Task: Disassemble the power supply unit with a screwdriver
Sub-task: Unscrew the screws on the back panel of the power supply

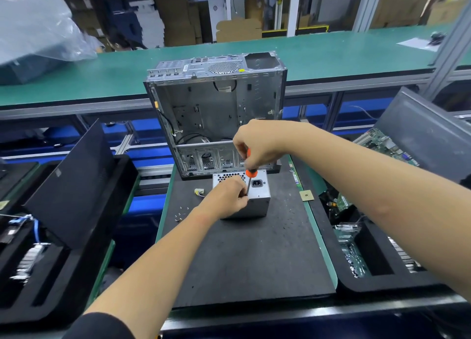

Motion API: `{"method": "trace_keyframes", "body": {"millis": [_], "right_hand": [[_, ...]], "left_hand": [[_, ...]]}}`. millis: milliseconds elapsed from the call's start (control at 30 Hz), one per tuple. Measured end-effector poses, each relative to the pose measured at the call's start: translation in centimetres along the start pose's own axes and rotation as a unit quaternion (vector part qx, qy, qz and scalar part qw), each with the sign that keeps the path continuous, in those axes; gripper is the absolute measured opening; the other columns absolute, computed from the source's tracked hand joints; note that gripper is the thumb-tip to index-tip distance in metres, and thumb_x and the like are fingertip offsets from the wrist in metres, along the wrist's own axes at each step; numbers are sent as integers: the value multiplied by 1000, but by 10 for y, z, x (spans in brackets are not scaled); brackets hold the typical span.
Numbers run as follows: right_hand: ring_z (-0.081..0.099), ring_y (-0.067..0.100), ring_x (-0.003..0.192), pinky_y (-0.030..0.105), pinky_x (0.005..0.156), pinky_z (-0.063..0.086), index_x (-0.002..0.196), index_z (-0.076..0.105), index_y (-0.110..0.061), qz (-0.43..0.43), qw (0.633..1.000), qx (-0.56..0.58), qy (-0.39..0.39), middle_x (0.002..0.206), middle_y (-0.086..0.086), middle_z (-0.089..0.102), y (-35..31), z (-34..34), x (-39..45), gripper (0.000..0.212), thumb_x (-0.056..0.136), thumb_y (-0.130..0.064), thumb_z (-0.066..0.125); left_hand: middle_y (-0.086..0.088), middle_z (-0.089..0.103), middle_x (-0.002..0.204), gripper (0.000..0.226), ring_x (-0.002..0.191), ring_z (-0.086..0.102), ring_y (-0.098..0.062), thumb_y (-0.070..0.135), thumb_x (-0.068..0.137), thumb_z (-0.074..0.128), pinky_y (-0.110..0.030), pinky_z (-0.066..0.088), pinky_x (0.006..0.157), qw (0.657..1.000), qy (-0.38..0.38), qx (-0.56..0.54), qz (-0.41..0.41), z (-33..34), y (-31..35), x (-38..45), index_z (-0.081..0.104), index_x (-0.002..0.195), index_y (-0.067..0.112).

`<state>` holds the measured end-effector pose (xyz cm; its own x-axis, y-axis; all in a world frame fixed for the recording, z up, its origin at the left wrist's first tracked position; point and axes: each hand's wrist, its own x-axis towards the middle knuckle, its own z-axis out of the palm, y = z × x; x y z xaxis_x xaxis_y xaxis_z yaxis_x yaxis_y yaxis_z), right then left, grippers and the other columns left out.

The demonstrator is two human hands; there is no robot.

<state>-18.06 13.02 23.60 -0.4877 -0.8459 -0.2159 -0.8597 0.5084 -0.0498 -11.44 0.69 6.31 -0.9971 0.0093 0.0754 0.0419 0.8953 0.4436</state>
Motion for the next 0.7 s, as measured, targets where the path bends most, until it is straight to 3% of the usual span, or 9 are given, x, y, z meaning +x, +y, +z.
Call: {"method": "trace_keyframes", "body": {"millis": [100,200,300,367,533,700], "right_hand": [[50,5,68,21,51,34,86,65,-17,-28,1000,-13,-2,77,-8,59,-2,-4,-3,14,75,-13,73],[62,12,68,24,55,45,87,64,-12,-11,1000,7,-2,72,-4,63,-3,-1,1,10,80,-16,69],[71,20,56,29,59,52,89,62,-7,20,999,36,-9,58,-1,62,-2,1,3,16,87,-23,64],[68,17,49,26,54,48,88,62,-9,23,999,41,-5,65,2,66,1,0,3,15,88,-24,63],[69,20,58,24,50,43,82,62,-15,31,998,41,21,83,6,70,10,-4,1,10,81,-23,68],[68,15,49,24,54,49,81,63,-11,53,996,66,2,61,0,69,17,-10,-2,19,77,-25,76]], "left_hand": [[3,49,79,17,70,48,-14,17,83,65,-20,31,61,1000,13,-20,-9,1,0,-1,52,71,14],[4,50,79,16,69,47,-13,16,84,63,-19,32,60,1000,17,-21,-1,1,-1,-2,52,73,16],[-3,57,83,14,74,51,-18,16,86,62,-28,42,68,1000,21,1,20,1,-1,-3,59,74,8],[-3,59,85,14,77,52,-18,17,87,62,-28,41,70,999,24,9,24,2,-2,-2,64,79,6],[1,56,86,15,76,47,-12,22,91,59,-19,27,64,999,17,22,32,2,-4,-2,61,81,10],[-3,54,88,18,77,47,-16,18,94,55,-20,25,63,1000,2,-5,16,2,-4,-1,55,81,6]]}}
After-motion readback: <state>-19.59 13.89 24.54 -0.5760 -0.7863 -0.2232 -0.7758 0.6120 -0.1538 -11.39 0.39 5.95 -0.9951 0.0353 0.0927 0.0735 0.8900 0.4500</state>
